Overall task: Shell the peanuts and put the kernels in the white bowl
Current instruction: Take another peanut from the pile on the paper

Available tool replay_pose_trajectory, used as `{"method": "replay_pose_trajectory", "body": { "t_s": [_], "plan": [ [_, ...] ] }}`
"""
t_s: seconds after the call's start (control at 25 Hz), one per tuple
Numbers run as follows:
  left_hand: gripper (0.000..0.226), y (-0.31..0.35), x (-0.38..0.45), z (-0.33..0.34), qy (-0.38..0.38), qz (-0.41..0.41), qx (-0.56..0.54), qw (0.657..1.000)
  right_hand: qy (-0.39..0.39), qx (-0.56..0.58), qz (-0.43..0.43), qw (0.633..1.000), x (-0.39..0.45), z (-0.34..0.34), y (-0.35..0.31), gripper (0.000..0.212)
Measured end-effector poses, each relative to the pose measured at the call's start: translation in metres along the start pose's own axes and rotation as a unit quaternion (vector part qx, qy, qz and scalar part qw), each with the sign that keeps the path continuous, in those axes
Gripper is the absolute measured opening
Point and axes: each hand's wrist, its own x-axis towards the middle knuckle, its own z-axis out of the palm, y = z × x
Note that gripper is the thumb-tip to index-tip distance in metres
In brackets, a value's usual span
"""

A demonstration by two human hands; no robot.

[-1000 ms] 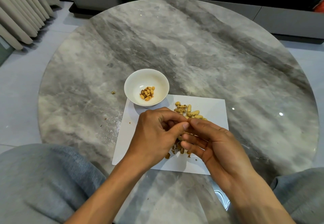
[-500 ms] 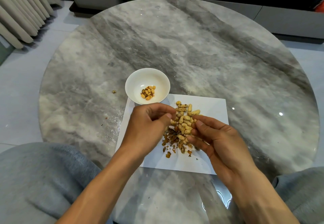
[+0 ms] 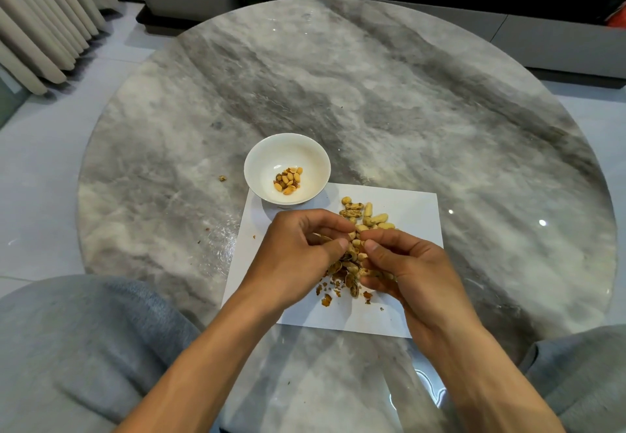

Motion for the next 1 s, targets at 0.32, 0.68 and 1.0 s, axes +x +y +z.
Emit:
{"method": "replay_pose_trajectory", "body": {
  "t_s": [0.32,0.68,1.0],
  "plan": [
    [0.018,-0.009,0.002,0.005,0.011,0.157,0.124,0.98,-0.001,0.006,-0.024,1.0,-0.003,0.0,-0.002,0.014],
    [0.015,0.008,0.011,-0.025,0.236,0.134,0.003,0.963,0.054,-0.027,-0.033,0.998,0.0,-0.007,-0.01,0.013],
    [0.01,0.0,0.01,-0.015,0.107,0.107,0.088,0.985,0.077,-0.038,-0.033,0.996,0.003,-0.012,-0.011,0.011]
  ]
}}
